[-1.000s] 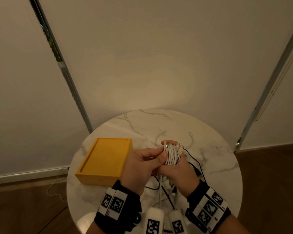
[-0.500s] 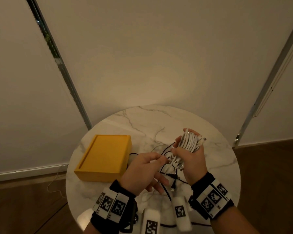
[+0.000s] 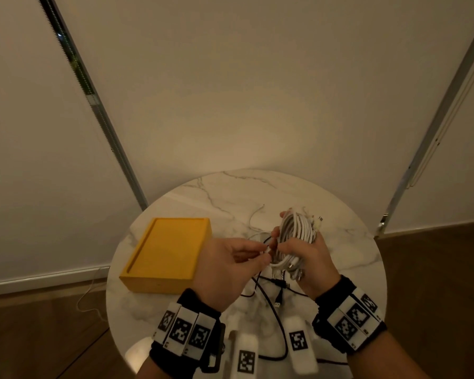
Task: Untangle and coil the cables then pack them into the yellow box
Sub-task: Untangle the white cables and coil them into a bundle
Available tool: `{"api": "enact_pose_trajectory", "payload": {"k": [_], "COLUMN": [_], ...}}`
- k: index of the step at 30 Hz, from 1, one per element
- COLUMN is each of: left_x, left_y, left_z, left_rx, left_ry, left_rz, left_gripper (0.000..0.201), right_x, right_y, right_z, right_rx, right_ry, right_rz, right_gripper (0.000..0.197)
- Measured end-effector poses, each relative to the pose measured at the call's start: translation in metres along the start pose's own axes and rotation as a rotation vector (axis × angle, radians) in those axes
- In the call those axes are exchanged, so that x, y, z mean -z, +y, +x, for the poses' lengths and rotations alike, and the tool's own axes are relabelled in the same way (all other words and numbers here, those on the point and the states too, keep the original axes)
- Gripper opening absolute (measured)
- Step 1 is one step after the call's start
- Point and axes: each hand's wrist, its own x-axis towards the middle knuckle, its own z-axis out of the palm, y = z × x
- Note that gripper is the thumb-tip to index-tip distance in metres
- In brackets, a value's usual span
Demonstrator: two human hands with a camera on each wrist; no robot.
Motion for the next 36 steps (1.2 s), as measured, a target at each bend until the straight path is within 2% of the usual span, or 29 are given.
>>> {"api": "enact_pose_trajectory", "payload": {"k": [4,10,12,16,23,29,34,36], "left_x": [0.005,0.008,0.007,0.003,-0.003,-0.001,0.009,0.015], "left_y": [-0.008,-0.014,-0.014,-0.015,-0.019,-0.027,-0.031,-0.033], "left_z": [0.002,0.002,0.001,0.001,-0.001,0.004,0.008,0.01], "left_rx": [-0.162,-0.286,-0.27,-0.224,-0.294,-0.296,-0.331,-0.295], "left_ry": [0.012,0.031,0.033,0.047,0.038,-0.032,0.052,0.047], "left_rz": [0.237,0.345,0.337,0.296,0.399,0.418,0.468,0.429], "left_gripper": [0.03,0.042,0.04,0.039,0.053,0.072,0.087,0.083], "right_x": [-0.006,-0.007,-0.007,-0.009,-0.006,-0.003,-0.001,0.0], "right_y": [-0.005,0.001,0.001,0.001,-0.002,-0.002,-0.002,-0.003], "right_z": [-0.005,-0.004,-0.003,-0.003,-0.004,-0.005,-0.004,-0.004], "right_rx": [-0.141,-0.238,-0.235,-0.216,-0.24,-0.275,-0.316,-0.323], "right_ry": [-0.157,-0.201,-0.174,-0.127,-0.135,-0.218,-0.252,-0.295], "right_rz": [0.079,0.247,0.23,0.155,0.22,0.301,0.368,0.426], "right_gripper": [0.029,0.045,0.049,0.039,0.038,0.075,0.075,0.077]}}
